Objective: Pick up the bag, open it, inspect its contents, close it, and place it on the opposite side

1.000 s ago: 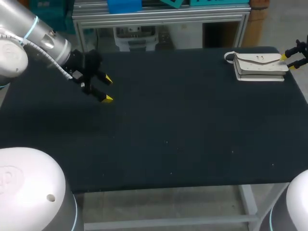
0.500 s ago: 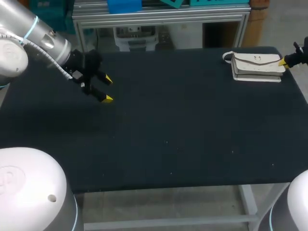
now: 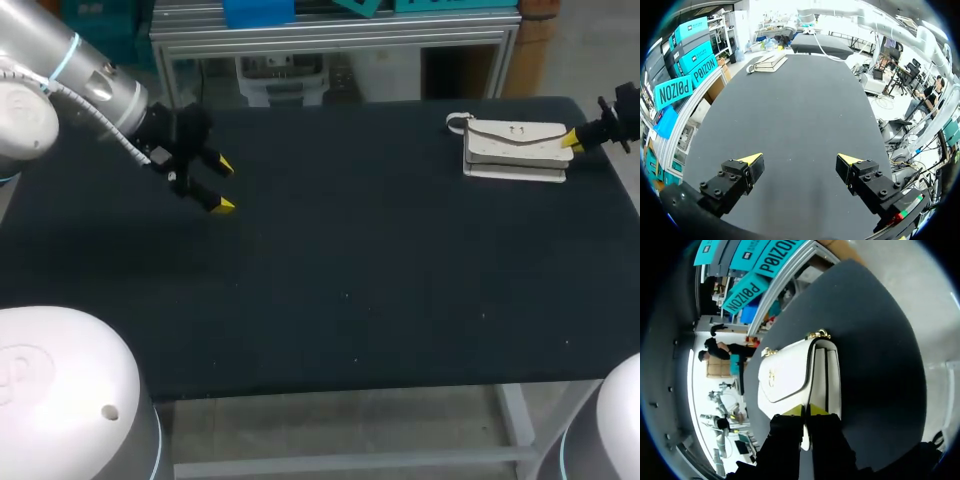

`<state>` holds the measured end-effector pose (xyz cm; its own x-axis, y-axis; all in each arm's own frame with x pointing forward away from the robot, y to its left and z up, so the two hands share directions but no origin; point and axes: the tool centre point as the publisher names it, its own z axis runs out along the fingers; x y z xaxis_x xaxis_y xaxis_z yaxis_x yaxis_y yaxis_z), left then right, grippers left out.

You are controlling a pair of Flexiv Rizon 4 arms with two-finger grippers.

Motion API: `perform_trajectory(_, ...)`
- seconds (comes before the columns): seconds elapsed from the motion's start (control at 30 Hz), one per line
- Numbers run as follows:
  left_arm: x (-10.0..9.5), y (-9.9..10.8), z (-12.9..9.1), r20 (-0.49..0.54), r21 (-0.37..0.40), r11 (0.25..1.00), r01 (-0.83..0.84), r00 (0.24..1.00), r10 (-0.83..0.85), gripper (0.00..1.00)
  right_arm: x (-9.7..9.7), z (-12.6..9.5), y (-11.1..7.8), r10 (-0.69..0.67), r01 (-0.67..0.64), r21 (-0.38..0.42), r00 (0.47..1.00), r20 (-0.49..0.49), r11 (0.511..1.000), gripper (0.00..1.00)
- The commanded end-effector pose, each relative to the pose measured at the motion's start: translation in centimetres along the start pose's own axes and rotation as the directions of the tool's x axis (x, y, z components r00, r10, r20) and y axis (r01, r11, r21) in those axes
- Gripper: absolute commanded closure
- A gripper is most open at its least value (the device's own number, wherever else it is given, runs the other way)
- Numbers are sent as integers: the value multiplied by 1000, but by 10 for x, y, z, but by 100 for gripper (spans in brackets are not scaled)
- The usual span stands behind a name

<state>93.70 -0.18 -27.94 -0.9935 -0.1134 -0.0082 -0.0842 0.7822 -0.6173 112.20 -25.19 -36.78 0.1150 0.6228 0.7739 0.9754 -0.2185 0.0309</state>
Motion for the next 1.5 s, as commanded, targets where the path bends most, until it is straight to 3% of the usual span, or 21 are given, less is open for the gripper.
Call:
perform_trajectory(0.03, 0, 0, 1, 1, 3, 1000, -1, 1000, 1, 0, 12, 5, -5, -9, 11, 248, 1000, -8, 969, 100)
perform_trajectory(0.5, 0, 0, 1, 1, 3, 1000, -1, 1000, 1, 0, 75, 48, -81, -118, 153, 335, 985, -123, 930, 100)
perform_trajectory(1.03, 0, 0, 1, 1, 3, 1000, -1, 1000, 1, 0, 75, 48, -81, -118, 153, 335, 985, -123, 930, 100)
perform_trajectory(1.33, 0, 0, 1, 1, 3, 1000, -1, 1000, 1, 0, 123, 103, -137, -219, 268, 384, 961, -167, 883, 100)
perform_trajectory(1.5, 0, 0, 1, 1, 3, 1000, -1, 1000, 1, 0, 145, 123, -167, -255, 315, 393, 946, -197, 864, 100)
